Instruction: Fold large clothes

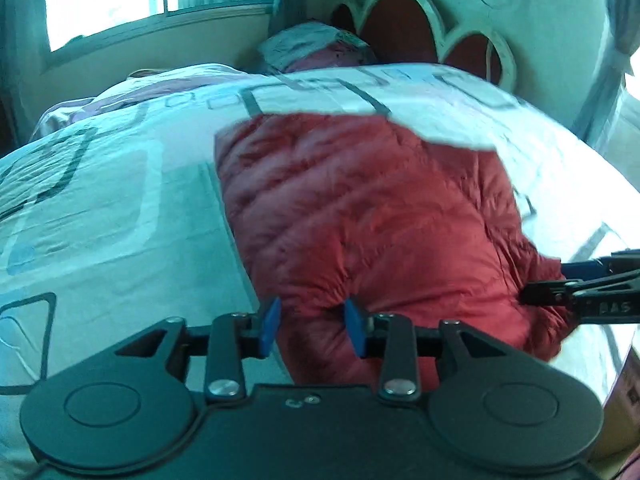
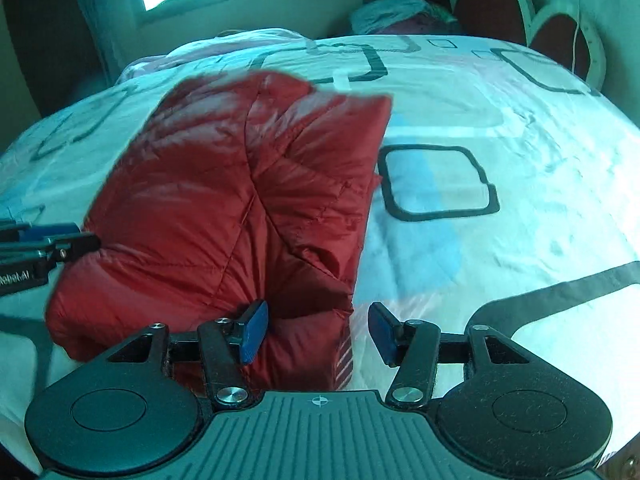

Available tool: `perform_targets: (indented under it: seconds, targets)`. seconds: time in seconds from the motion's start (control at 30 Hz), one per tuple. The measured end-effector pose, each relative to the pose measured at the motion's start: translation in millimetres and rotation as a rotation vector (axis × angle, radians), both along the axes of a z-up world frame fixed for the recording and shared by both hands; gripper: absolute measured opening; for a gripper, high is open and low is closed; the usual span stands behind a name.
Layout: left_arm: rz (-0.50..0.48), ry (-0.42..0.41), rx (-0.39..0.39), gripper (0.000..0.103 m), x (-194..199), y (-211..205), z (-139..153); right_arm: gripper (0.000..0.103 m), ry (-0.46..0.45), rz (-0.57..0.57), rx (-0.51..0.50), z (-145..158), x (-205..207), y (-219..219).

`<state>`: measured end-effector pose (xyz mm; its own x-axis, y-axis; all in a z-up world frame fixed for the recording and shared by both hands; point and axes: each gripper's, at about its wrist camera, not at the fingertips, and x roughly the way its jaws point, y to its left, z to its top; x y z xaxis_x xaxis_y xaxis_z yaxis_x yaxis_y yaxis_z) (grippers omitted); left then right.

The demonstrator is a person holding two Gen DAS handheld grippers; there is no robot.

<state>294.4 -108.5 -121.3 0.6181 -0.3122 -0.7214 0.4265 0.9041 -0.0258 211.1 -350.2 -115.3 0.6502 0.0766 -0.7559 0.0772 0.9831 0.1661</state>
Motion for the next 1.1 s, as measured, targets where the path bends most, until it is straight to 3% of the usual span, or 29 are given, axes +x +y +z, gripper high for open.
perform_targets:
  seconds: [0.03,0.07,0.1,0.13,0.27,0.43,0.47,0.53,0.6,0.63,0.83,1.1]
  targets:
    - [0.027,0.004,-0.012,0.069,5.2,2.6,3.4,0.056,-0.018,-0.011,0.015,5.1,1.6,-4.4]
    - [0.056,0.011,-0.033,0.080,11.7,5.5,6.6,0.078,-0.032,-0.027,0.039,8.1,5.7,-9.3]
    - [0.075,0.015,-0.054,0.087,17.1,7.9,9.0,0.092,-0.047,-0.047,0.060,10.0,10.6,-14.3]
    - [0.083,0.018,-0.073,0.086,22.4,9.0,10.8,0.099,-0.062,-0.063,0.073,11.1,16.5,-18.3]
    - [0.091,0.078,-0.091,0.087,47.4,3.1,1.9,0.099,-0.049,-0.066,0.165,7.0,51.9,-27.3]
    - [0.113,0.150,-0.154,0.088,69.4,3.7,-17.2,0.099,0.016,-0.096,0.354,-21.2,89.1,-52.9]
    - [0.111,0.161,-0.165,0.087,72.0,3.1,-20.2,0.099,0.027,-0.103,0.389,-26.6,94.2,-56.2]
    - [0.097,0.183,-0.195,0.075,73.6,-0.1,-25.3,0.098,0.049,-0.084,0.461,-37.3,102.5,-59.4]
    - [0.099,0.180,-0.194,0.068,72.6,-2.7,-26.3,0.094,0.051,-0.079,0.493,-40.1,104.7,-62.4]
    - [0.096,0.177,-0.195,0.062,71.1,-3.3,-25.7,0.076,0.049,-0.051,0.499,-38.6,105.9,-61.0]
    - [0.106,0.141,-0.181,0.042,66.0,-6.2,-8.9,0.042,0.036,-0.027,0.525,-18.8,100.1,-67.9]
    - [0.165,0.075,-0.131,0.037,75.5,18.1,29.3,0.036,-0.030,0.036,0.563,15.8,116.7,-36.6]
